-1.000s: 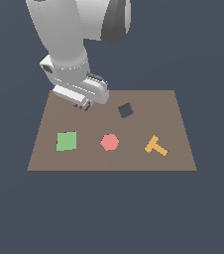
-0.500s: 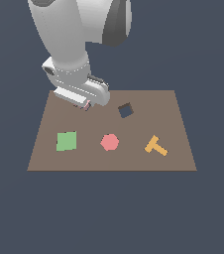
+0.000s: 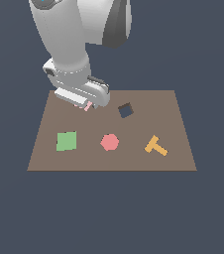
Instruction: Insert a designated object into the corresponding slot on a board.
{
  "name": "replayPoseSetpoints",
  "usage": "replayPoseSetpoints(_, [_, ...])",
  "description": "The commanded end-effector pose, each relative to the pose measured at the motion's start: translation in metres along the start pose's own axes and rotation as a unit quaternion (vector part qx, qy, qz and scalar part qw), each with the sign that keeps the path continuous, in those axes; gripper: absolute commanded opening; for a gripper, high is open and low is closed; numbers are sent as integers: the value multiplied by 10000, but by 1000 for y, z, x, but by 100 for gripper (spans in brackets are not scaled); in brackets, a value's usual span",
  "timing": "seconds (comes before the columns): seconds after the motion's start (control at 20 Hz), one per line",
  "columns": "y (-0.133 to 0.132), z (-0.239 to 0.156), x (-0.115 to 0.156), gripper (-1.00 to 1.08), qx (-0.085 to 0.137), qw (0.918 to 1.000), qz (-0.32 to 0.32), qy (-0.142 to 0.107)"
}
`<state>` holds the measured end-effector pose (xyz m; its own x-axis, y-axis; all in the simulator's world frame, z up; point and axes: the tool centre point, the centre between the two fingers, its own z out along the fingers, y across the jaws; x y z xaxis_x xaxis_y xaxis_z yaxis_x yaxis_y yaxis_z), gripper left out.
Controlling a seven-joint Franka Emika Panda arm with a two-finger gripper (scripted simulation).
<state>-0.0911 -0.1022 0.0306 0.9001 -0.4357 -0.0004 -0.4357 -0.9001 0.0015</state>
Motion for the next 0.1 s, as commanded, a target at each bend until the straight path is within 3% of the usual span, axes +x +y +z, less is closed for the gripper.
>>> replayPoseSetpoints(0.0, [0, 0, 0, 100, 0, 10000, 0, 1])
replayPoseSetpoints(0.05, [0, 0, 0, 100, 0, 10000, 0, 1])
